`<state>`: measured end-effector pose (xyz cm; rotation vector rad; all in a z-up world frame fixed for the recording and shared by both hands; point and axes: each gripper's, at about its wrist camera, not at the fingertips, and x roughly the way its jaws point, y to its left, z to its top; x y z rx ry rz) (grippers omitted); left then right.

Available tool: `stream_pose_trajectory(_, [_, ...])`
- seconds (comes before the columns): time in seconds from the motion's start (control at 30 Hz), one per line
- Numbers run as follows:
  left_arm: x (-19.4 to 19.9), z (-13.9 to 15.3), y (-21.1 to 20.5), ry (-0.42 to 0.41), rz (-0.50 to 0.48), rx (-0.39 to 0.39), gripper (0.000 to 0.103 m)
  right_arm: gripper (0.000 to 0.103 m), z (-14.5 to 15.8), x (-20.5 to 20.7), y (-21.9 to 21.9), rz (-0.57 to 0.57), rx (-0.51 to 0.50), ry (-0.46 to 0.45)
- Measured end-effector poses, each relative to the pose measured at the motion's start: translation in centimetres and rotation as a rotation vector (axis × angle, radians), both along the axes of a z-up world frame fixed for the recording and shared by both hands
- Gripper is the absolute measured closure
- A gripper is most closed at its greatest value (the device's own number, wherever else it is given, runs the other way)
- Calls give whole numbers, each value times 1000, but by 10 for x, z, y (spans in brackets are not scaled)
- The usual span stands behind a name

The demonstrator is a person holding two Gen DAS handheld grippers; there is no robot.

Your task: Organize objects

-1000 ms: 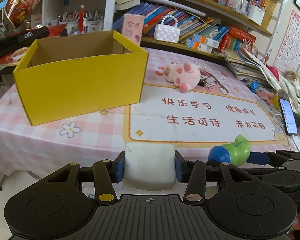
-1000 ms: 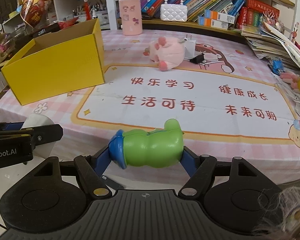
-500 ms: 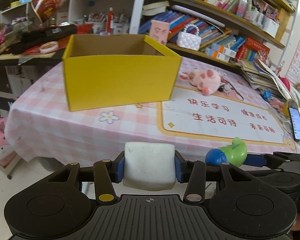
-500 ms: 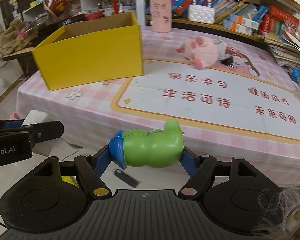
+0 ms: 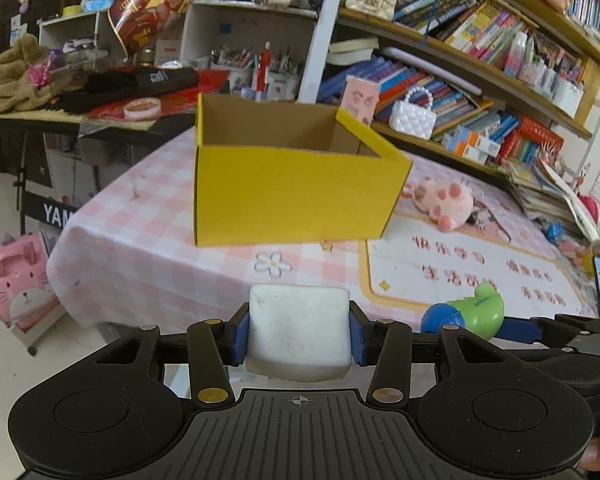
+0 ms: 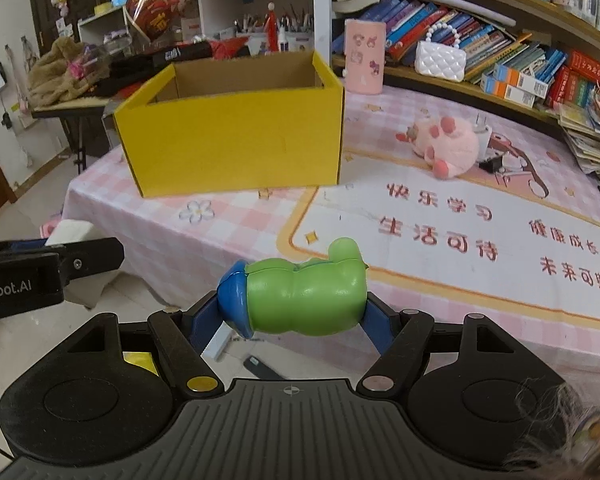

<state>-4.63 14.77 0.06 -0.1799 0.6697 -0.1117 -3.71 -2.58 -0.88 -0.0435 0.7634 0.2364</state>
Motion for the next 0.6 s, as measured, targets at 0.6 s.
stream_pose_trajectory(0.6, [67,64,12,-250,66,27,58,32,68,81,1,-3,87,-202])
